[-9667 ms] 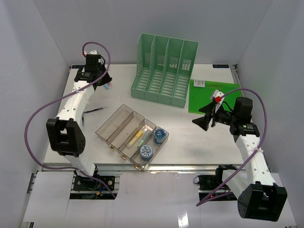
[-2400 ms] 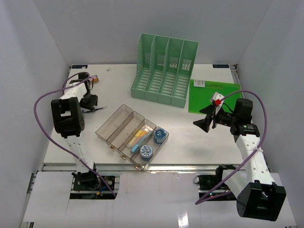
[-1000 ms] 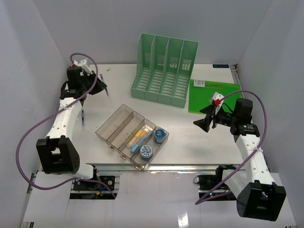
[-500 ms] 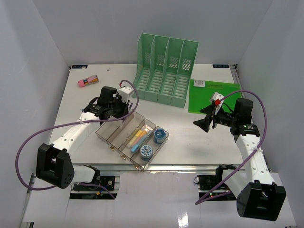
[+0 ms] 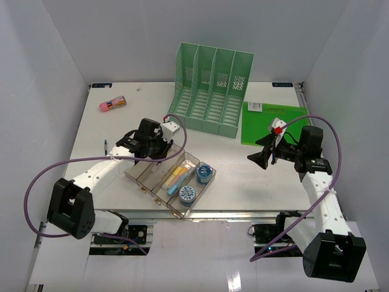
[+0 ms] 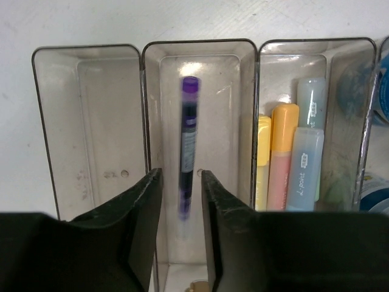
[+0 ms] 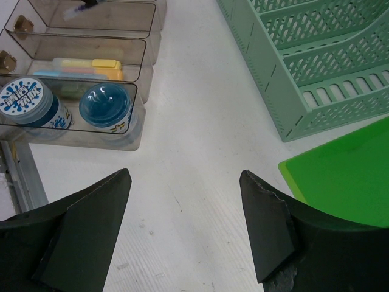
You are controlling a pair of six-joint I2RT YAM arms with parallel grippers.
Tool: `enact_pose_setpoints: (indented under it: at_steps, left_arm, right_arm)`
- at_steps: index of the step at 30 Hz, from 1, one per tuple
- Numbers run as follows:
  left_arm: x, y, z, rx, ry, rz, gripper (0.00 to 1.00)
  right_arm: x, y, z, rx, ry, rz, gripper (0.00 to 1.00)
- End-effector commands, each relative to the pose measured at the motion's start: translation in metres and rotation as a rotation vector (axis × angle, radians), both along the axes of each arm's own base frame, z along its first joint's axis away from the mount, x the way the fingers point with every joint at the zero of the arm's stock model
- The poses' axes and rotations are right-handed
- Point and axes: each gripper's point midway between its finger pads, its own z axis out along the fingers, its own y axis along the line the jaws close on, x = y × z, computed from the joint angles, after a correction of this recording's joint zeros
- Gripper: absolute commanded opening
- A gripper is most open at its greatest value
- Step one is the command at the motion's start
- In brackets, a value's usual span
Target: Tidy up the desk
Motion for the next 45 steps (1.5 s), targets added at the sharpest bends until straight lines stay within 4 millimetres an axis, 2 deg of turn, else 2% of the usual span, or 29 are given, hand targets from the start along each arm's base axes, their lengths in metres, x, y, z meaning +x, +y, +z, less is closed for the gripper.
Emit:
enact_pose_setpoints:
  at_steps: [1, 3, 6, 11, 13, 14, 16, 20, 23, 26, 31, 34, 39, 41, 45]
  left_arm:
    - [0.006, 0.010, 0.015, 0.007, -0.065, 0.086, 0.59]
    - [0.012, 0.019, 0.024, 0.018, -0.115, 0.140, 0.68]
    - [0.022, 0.031, 0.036, 0.002, -0.159, 0.213, 0.71]
    - [0.051, 0.104, 0.056, -0.175, -0.143, 0.535, 0.69]
    - [0.059, 0.130, 0.062, -0.259, -0.150, 0.645, 0.61]
    - [0.063, 0.139, 0.062, -0.277, -0.154, 0.684, 0.60]
    - [0.072, 0.173, 0.053, -0.290, -0.152, 0.817, 0.63]
    - [0.084, 0.232, 0.012, -0.279, -0.064, 1.028, 0.63]
    - [0.089, 0.258, -0.024, -0.240, 0.010, 1.121, 0.62]
    - [0.096, 0.279, -0.043, -0.140, 0.033, 1.155, 0.59]
    - [0.108, 0.296, -0.044, -0.053, 0.020, 1.142, 0.56]
    - [0.112, 0.296, -0.059, -0.031, 0.067, 1.119, 0.54]
    - [0.105, 0.295, -0.089, 0.009, 0.163, 1.099, 0.36]
    - [0.103, 0.294, -0.097, 0.017, 0.187, 1.098, 0.35]
    - [0.103, 0.294, -0.100, 0.019, 0.196, 1.092, 0.36]
  right_arm:
    - [-0.001, 0.001, 0.006, 0.003, -0.023, 0.013, 0.79]
    - [-0.001, 0.001, 0.006, 0.003, -0.023, 0.015, 0.79]
    - [-0.001, 0.001, 0.007, 0.003, -0.026, 0.014, 0.79]
    - [-0.002, 0.001, 0.008, 0.005, -0.026, 0.018, 0.79]
    - [-0.002, 0.002, 0.009, 0.006, -0.029, 0.022, 0.79]
    - [-0.003, 0.002, 0.009, 0.007, -0.030, 0.023, 0.79]
    - [-0.003, 0.002, 0.010, 0.008, -0.030, 0.025, 0.79]
    - [-0.005, 0.003, 0.011, 0.011, -0.033, 0.031, 0.79]
    - [-0.005, 0.003, 0.013, 0.011, -0.038, 0.032, 0.79]
    - [-0.006, 0.003, 0.013, 0.012, -0.040, 0.033, 0.79]
    - [-0.006, 0.003, 0.013, 0.011, -0.042, 0.034, 0.79]
    - [-0.005, 0.003, 0.013, 0.009, -0.042, 0.032, 0.79]
    - [-0.004, 0.002, 0.012, 0.005, -0.040, 0.027, 0.79]
    - [-0.004, 0.002, 0.012, 0.004, -0.040, 0.026, 0.79]
    - [-0.003, 0.002, 0.011, 0.002, -0.041, 0.024, 0.79]
